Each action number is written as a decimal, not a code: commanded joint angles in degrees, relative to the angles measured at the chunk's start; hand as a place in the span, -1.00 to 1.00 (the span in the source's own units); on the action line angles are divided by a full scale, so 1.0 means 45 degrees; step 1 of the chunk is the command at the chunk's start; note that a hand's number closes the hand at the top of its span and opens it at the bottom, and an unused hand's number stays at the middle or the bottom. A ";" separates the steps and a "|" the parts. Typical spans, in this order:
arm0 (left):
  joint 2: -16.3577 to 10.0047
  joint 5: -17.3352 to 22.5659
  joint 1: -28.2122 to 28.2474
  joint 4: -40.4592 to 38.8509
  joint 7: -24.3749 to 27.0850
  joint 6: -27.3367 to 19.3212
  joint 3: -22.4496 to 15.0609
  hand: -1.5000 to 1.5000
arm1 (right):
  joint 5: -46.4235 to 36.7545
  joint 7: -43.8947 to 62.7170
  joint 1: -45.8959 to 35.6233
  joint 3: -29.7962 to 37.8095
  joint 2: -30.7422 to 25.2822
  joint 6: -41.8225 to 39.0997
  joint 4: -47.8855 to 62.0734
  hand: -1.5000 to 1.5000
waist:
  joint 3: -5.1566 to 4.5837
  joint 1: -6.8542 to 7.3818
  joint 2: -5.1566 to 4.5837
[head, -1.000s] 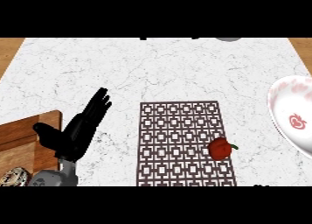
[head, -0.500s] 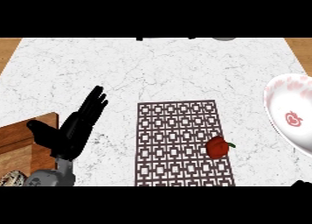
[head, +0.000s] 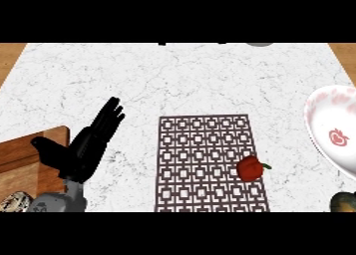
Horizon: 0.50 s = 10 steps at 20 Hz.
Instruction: Pick the squash from the placemat and place it in the bowl
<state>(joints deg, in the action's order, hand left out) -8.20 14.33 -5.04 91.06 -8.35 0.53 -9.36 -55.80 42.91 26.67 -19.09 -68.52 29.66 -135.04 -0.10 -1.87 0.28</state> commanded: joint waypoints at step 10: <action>0.0274 -0.0164 -0.0065 0.0810 -0.0520 0.0040 -0.0567 0.00 | 0.7521 -0.1781 -0.2326 0.3066 -0.0068 0.0211 0.1967 1.00 | 0.0050 0.0656 -0.0097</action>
<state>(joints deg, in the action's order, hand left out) -7.37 13.93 -5.39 91.83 -8.74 1.37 -10.88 -35.54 39.46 19.47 -9.76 -68.69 30.66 -129.61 0.03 0.45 -0.23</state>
